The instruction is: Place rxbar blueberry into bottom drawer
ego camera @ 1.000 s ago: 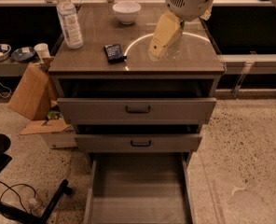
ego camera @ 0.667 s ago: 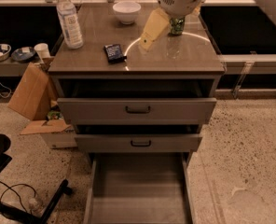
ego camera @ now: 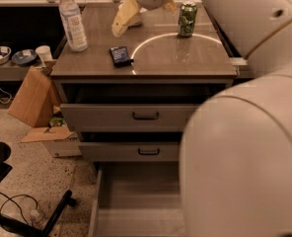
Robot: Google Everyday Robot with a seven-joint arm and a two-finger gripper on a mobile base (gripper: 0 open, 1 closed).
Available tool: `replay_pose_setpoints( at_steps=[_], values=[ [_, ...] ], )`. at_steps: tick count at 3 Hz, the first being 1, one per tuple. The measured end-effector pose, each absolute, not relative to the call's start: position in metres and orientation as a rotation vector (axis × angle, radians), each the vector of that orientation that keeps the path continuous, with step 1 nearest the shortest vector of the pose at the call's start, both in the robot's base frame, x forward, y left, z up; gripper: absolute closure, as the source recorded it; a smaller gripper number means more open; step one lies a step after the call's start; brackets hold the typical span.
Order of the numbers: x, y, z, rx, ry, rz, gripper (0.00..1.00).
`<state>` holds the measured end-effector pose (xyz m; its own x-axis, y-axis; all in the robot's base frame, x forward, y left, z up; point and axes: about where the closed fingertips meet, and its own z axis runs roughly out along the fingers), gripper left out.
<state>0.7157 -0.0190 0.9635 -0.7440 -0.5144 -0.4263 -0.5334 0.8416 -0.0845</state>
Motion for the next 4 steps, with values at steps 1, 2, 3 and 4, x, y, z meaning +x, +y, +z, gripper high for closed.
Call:
replay_pose_setpoints(
  at_steps=[1, 2, 3, 4],
  values=[
    [0.758, 0.015, 0.941, -0.696, 2.577, 0.119, 0.00],
    [0.789, 0.036, 0.909, -0.641, 2.612, 0.118, 0.00],
    [0.806, 0.045, 0.878, -0.597, 2.666, 0.081, 0.00],
    [0.812, 0.045, 0.855, -0.549, 2.719, 0.044, 0.00]
  ],
)
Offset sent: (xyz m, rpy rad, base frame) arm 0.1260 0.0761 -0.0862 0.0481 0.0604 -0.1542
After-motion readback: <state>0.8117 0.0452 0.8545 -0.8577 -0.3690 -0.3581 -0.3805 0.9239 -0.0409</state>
